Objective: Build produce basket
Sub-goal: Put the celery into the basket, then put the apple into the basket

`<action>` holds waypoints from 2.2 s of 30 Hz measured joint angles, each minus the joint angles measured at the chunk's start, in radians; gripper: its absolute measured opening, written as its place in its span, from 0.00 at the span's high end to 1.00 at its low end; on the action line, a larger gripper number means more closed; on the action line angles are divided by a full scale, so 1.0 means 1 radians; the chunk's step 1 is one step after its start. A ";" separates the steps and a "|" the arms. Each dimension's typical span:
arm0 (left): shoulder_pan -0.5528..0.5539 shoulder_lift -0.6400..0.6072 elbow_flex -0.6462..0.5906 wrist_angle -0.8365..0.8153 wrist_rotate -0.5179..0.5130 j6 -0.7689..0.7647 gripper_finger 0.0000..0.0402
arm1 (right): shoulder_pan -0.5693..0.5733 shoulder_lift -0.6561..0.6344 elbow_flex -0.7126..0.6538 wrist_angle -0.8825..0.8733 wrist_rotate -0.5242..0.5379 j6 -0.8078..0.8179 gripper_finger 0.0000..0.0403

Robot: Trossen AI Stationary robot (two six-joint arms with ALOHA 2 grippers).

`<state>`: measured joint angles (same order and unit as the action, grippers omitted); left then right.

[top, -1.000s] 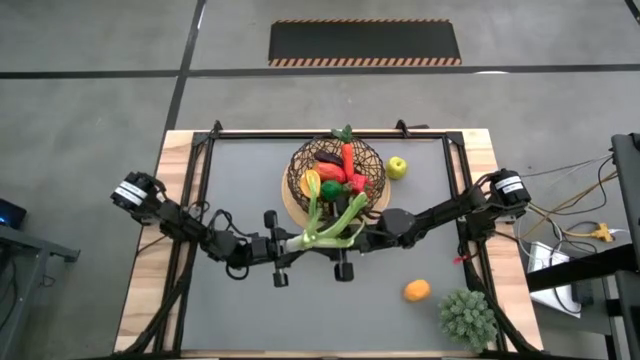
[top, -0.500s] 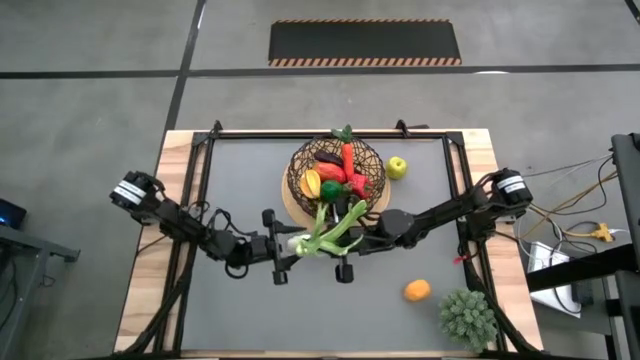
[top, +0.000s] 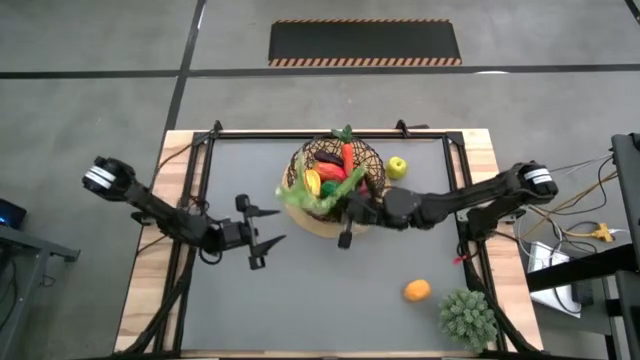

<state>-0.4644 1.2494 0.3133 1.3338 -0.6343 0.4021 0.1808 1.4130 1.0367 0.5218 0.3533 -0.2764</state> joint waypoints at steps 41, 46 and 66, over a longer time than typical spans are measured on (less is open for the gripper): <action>0.000 -0.216 -0.116 -0.007 -0.027 0.161 0.33 | -0.463 0.314 0.442 -1.206 0.137 0.198 0.57; 0.000 -0.216 -0.116 -0.006 -0.027 0.156 0.33 | -0.461 0.298 0.474 -1.227 0.118 0.198 0.51; 0.000 -0.216 -0.116 -0.007 -0.029 0.155 0.33 | -0.440 0.105 0.581 -1.354 0.038 0.218 0.80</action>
<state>-0.4641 1.0332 0.1969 1.3264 -0.6636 0.5569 -0.2596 1.5182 1.6173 -0.8323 0.3912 -0.0584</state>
